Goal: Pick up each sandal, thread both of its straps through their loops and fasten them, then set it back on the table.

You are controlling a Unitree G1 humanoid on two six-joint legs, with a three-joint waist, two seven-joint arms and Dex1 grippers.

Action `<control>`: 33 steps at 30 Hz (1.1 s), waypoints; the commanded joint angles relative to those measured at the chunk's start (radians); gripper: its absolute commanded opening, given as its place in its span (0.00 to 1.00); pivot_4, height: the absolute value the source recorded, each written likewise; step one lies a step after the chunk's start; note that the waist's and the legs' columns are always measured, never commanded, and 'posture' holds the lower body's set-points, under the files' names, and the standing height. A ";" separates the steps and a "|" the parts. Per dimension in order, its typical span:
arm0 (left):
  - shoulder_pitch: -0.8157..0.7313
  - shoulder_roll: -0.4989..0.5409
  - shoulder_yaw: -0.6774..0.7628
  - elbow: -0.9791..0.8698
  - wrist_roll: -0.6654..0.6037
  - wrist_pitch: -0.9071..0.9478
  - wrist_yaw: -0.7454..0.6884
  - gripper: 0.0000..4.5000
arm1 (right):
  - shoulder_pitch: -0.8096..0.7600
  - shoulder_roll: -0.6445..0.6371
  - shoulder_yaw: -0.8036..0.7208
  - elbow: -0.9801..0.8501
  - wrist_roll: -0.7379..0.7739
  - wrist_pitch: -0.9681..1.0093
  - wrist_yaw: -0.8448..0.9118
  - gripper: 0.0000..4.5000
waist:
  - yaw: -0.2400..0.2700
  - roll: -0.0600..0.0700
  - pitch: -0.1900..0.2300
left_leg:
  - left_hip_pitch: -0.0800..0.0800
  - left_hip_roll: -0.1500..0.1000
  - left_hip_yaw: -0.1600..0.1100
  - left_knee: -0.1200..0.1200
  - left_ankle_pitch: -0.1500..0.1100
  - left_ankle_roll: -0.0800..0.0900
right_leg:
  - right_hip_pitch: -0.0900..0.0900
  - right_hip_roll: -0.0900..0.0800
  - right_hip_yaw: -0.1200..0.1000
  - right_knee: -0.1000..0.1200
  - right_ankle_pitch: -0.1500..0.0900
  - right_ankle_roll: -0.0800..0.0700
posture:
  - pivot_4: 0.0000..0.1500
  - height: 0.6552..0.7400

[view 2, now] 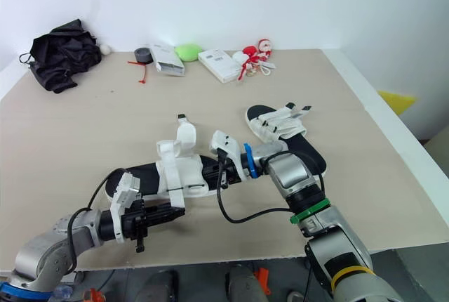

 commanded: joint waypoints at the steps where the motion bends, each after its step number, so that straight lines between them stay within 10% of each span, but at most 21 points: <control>1: -0.013 0.022 0.005 -0.026 -0.044 0.070 0.011 0.02 | 0.043 -0.011 0.056 0.029 -0.047 0.039 -0.005 0.00 | 0.000 0.000 0.000 | 0.000 0.000 0.000 0.000 0.000 0.000 | 0.000 0.000 0.000 0.000 0.000 0.000 | 1.00 0.98; 16: -0.142 0.414 0.127 -0.162 -0.561 0.601 -0.077 0.02 | 0.037 -0.015 0.053 0.038 -0.051 0.035 0.002 0.00 | 0.000 -0.001 0.001 | -0.002 0.001 -0.002 -0.002 -0.001 -0.001 | -0.003 0.001 -0.001 0.001 -0.003 -0.002 | 1.00 0.98; 26: -0.332 0.310 0.086 -0.128 -0.740 0.627 0.158 0.02 | 0.031 -0.003 0.050 0.047 -0.052 0.032 -0.004 0.00 | -0.002 -0.001 0.001 | -0.002 0.000 -0.002 -0.002 -0.002 -0.001 | -0.002 0.002 -0.001 0.001 -0.001 0.004 | 1.00 0.98; 33: -0.518 0.142 0.150 0.212 -1.041 0.511 0.567 0.02 | 0.035 -0.002 0.053 0.050 -0.052 0.029 -0.007 0.00 | 0.001 -0.002 0.001 | -0.001 0.000 -0.003 0.001 -0.001 -0.001 | 0.000 0.002 -0.001 0.001 0.001 0.004 | 1.00 0.98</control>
